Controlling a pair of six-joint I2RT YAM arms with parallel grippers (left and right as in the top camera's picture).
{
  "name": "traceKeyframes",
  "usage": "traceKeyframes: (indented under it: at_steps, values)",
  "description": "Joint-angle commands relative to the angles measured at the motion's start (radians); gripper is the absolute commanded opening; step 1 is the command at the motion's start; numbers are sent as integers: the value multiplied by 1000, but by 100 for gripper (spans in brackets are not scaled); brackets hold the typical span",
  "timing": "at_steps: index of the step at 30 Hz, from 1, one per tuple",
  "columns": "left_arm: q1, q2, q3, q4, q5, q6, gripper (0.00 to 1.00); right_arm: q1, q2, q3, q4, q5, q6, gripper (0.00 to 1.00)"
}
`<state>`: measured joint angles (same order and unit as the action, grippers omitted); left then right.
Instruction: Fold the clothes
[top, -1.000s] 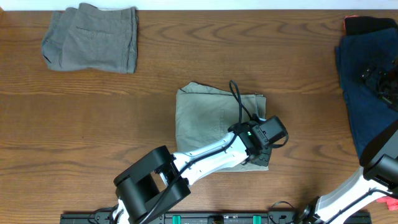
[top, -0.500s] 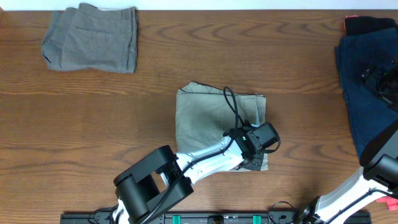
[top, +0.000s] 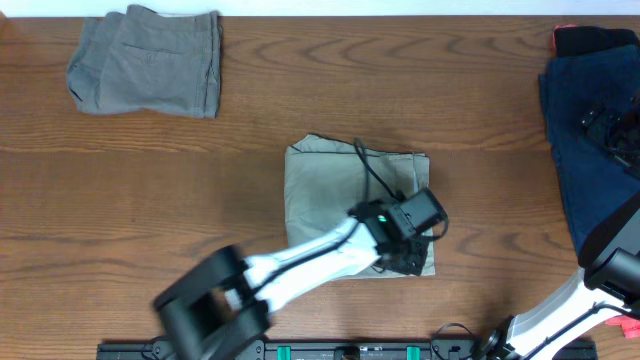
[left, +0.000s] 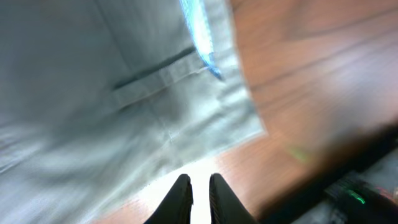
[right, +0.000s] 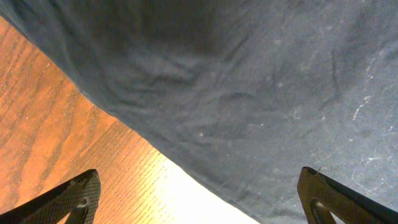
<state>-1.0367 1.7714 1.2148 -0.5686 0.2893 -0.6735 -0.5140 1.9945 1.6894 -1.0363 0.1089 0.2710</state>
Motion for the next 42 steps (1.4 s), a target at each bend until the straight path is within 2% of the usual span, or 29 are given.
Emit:
traceKeyframes:
  at_steps: [1,6,8,11,18,25,27,36,38,39,41,42]
  values:
    - [56,-113,27,-80,-22,45,14,-2,-23,12,-3,6,13,99]
    - [136,-150,22,-285,-119,44,14,-2,-23,12,-3,7,13,99]
    - [153,-138,-2,-309,-118,43,14,-2,-23,12,-3,7,13,99]
    - [161,-111,-53,-285,-119,42,14,-2,-23,12,-3,7,13,99]
    - [160,-20,-182,-179,-117,-67,14,-2,-23,12,-3,7,13,99]
    - [161,45,-203,-171,-85,-72,13,-2,-23,12,-3,7,13,99]
    - [163,39,-197,-170,-85,-71,6,-2,-23,12,-3,6,13,99]
    - [164,-109,-95,-253,-107,49,7,-2,-23,12,-3,7,13,99]
    - [171,-167,-84,-264,-143,83,16,-2,-23,12,-3,7,13,99]
    - [177,-194,-85,-267,-162,95,28,-2,-23,12,-3,7,13,99]
    - [202,-248,-85,-290,-227,97,63,-2,-23,12,-3,7,13,99]
    - [219,-270,-85,-306,-259,97,69,-2,-23,12,-3,7,13,99]
